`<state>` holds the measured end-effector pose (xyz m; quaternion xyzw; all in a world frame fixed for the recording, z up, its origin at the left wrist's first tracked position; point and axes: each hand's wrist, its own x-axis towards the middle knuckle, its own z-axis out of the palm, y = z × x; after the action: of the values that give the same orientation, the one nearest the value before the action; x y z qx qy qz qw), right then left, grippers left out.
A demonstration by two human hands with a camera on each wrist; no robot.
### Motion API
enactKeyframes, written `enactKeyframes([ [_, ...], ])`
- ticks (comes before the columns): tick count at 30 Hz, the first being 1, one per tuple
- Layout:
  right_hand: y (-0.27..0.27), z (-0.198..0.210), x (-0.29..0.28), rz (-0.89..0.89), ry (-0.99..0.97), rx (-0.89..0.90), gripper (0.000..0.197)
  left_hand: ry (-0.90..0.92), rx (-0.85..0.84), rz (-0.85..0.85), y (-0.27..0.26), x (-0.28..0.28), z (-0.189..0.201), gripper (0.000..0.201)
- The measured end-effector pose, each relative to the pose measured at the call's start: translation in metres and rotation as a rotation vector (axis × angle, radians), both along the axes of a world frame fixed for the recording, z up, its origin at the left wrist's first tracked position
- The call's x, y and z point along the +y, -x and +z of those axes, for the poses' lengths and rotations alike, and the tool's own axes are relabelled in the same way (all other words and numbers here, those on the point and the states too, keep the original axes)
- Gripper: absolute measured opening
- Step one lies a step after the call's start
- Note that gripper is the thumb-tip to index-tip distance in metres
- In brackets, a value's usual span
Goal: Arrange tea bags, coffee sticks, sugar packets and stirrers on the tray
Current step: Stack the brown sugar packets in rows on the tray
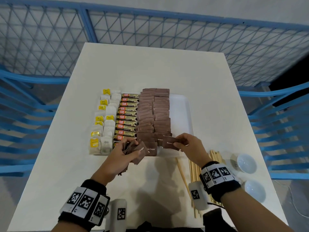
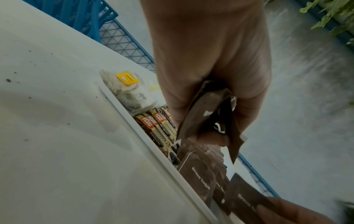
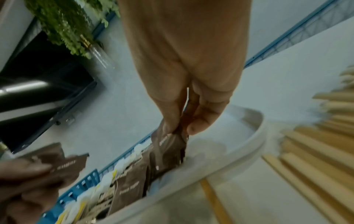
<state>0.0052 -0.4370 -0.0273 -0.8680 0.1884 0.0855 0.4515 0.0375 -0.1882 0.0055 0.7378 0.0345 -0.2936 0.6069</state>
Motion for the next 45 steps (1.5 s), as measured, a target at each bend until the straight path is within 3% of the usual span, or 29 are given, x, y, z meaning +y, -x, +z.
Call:
enactKeyframes([
  [3, -0.006, -0.006, 0.009, 0.004, -0.021, -0.003, 0.012, 0.001, -0.013, 0.011, -0.001, 0.000, -0.002, 0.021],
  [7, -0.015, -0.012, 0.019, 0.004, -0.013, -0.004, 0.028, -0.013, 0.023, 0.024, -0.001, 0.002, -0.007, 0.022],
  [14, -0.024, -0.017, 0.023, -0.027, 0.030, -0.034, 0.021, 0.045, 0.080, 0.059, -0.002, 0.002, -0.007, 0.023],
  [17, -0.022, -0.017, 0.024, -0.008, 0.078, -0.033, 0.028, 0.074, 0.080, 0.066, -0.003, 0.000, -0.008, 0.023],
  [20, -0.018, -0.017, 0.027, 0.001, 0.171, -0.109, 0.045, 0.113, 0.074, 0.065, -0.003, -0.004, -0.009, 0.023],
  [22, -0.015, -0.011, 0.033, 0.009, 0.220, -0.221, 0.044, 0.135, 0.075, 0.074, -0.003, -0.005, -0.008, 0.024],
  [25, -0.013, 0.009, 0.048, 0.058, 0.066, -0.280, 0.026, 0.140, 0.066, 0.071, -0.002, -0.006, -0.008, 0.026],
  [30, -0.009, 0.027, 0.059, 0.273, -0.395, 0.093, 0.018, 0.149, 0.052, 0.048, -0.002, -0.008, -0.006, 0.025],
  [34, -0.005, 0.028, 0.060, 0.205, -0.544, 0.109, 0.009, 0.156, 0.062, 0.070, -0.001, -0.009, -0.006, 0.024],
  [38, -0.001, 0.025, 0.058, 0.126, -0.714, 0.133, 0.023, 0.121, 0.037, 0.083, -0.002, -0.009, -0.008, 0.022],
  [40, 0.002, 0.024, 0.055, 0.165, -0.635, 0.134, 0.022, 0.088, 0.006, 0.053, -0.001, -0.010, -0.007, 0.020],
  [42, 0.004, 0.021, 0.049, 0.215, -0.432, 0.093, 0.017, 0.069, 0.002, 0.036, -0.001, -0.011, -0.007, 0.018],
  [45, 0.008, 0.014, 0.032, 0.137, -0.306, 0.067, 0.015, 0.112, 0.098, 0.093, 0.000, -0.010, -0.010, 0.013],
])
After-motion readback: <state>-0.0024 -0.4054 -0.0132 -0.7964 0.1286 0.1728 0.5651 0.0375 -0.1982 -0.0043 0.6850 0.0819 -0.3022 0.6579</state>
